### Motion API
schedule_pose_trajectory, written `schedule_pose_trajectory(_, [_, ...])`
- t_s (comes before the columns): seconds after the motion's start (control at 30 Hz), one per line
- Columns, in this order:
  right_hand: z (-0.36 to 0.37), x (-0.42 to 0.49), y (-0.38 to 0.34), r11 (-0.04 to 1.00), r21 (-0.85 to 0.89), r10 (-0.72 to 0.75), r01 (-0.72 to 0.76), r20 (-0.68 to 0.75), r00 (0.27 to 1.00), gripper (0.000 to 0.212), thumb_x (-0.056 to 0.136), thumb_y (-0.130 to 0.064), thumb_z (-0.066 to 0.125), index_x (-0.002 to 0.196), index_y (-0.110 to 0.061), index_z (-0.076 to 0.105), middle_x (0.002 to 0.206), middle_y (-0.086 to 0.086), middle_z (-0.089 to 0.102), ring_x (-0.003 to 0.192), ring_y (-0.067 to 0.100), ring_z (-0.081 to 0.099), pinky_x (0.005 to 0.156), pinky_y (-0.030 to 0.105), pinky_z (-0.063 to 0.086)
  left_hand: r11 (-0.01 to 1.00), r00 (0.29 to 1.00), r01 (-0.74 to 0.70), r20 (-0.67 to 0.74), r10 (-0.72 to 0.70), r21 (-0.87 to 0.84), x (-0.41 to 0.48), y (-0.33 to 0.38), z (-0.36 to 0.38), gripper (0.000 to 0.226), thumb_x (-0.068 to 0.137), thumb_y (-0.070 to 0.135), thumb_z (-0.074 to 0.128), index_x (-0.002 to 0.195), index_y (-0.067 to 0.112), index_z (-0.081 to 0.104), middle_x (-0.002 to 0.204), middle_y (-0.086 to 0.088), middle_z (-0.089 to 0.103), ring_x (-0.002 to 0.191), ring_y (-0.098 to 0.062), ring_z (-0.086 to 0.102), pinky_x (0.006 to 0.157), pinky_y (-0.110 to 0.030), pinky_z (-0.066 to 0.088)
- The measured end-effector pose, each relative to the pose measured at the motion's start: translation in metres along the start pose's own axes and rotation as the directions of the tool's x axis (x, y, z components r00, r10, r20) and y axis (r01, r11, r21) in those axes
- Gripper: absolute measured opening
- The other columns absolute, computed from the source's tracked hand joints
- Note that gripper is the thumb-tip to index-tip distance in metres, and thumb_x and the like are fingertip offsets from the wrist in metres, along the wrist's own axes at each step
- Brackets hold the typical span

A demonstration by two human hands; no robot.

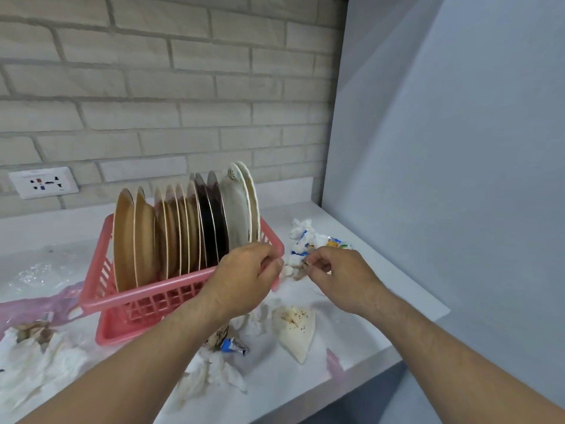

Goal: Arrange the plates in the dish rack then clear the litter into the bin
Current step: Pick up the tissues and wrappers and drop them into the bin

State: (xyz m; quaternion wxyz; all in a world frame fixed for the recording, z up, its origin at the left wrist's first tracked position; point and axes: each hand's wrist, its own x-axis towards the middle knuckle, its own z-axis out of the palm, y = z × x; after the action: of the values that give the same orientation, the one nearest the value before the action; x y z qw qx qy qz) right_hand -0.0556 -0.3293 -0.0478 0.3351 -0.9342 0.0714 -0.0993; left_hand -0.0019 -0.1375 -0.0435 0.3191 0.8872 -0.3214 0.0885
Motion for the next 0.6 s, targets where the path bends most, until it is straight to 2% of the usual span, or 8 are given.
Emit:
schedule_pose_trajectory(0.07, [-0.005,0.002,0.005,1.000,-0.007,0.003,-0.003,-0.004,1.000,0.015,0.093,-0.029,0.058,0.101,-0.021,0.068,0.096,-0.012,0.067,0.090,0.009,0.063,0.079,0.023,0.050,1.000,1.000,0.000,-0.011,0.000,-0.021,0.004,0.003,0.007,0.019,0.094,0.037,0.049,0.092,0.025,0.064,0.085,0.012,0.062,0.082,-0.005,0.060,0.077,-0.033,0.054])
schedule_pose_trajectory(0.13, [-0.012,0.010,0.013,1.000,-0.005,0.014,-0.014,-0.013,1.000,0.013,0.093,-0.027,0.056,0.093,-0.024,0.069,0.090,-0.012,0.067,0.086,0.011,0.063,0.075,0.026,0.052,1.000,1.000,-0.018,-0.022,0.018,-0.001,0.013,0.009,0.014,0.019,0.094,0.035,0.049,0.096,0.024,0.064,0.086,0.017,0.058,0.083,-0.004,0.058,0.078,-0.027,0.049])
schedule_pose_trajectory(0.23, [-0.023,0.034,0.032,0.999,0.028,0.039,-0.038,-0.035,0.999,0.015,0.090,-0.024,0.057,0.079,-0.031,0.065,0.084,-0.010,0.068,0.078,0.011,0.065,0.065,0.021,0.051,0.999,0.998,-0.020,-0.065,0.023,0.038,0.037,0.015,0.024,0.023,0.096,0.032,0.048,0.108,0.021,0.064,0.099,0.012,0.061,0.093,-0.008,0.056,0.085,-0.027,0.046])
schedule_pose_trajectory(0.3, [-0.029,0.057,0.047,0.998,0.036,0.056,-0.054,-0.040,0.998,0.011,0.089,-0.023,0.059,0.083,-0.027,0.068,0.085,-0.009,0.069,0.079,0.011,0.066,0.068,0.024,0.053,0.998,0.997,0.008,-0.080,-0.003,0.059,0.058,0.015,0.033,0.025,0.096,0.031,0.047,0.112,0.020,0.063,0.108,0.010,0.061,0.100,-0.010,0.056,0.090,-0.026,0.044])
schedule_pose_trajectory(0.4, [-0.037,0.100,0.072,0.999,0.012,0.048,-0.048,-0.017,0.999,0.009,0.090,-0.021,0.061,0.093,-0.020,0.070,0.089,-0.006,0.069,0.084,0.013,0.065,0.077,0.027,0.054,0.993,0.994,0.053,-0.098,-0.042,0.109,0.097,0.014,0.051,0.024,0.096,0.029,0.049,0.112,0.019,0.063,0.110,0.006,0.062,0.098,-0.013,0.056,0.086,-0.023,0.041])
schedule_pose_trajectory(0.47, [-0.041,0.132,0.089,0.999,0.001,0.042,-0.042,0.009,0.999,0.006,0.091,-0.022,0.062,0.093,-0.022,0.067,0.090,-0.006,0.068,0.084,0.015,0.065,0.075,0.026,0.054,0.987,0.991,0.090,-0.110,-0.075,0.136,0.128,0.014,0.060,0.022,0.095,0.028,0.049,0.108,0.019,0.064,0.106,0.005,0.062,0.092,-0.011,0.054,0.081,-0.021,0.039])
schedule_pose_trajectory(0.6, [-0.043,0.200,0.121,0.999,-0.035,0.034,-0.032,0.079,0.996,0.009,0.091,-0.020,0.062,0.097,-0.022,0.069,0.093,-0.002,0.067,0.083,0.017,0.065,0.066,0.019,0.049,0.960,0.974,0.209,-0.133,-0.186,0.188,0.190,0.007,0.078,0.019,0.094,0.025,0.049,0.102,0.019,0.065,0.105,0.003,0.063,0.097,-0.016,0.057,0.084,-0.027,0.044])
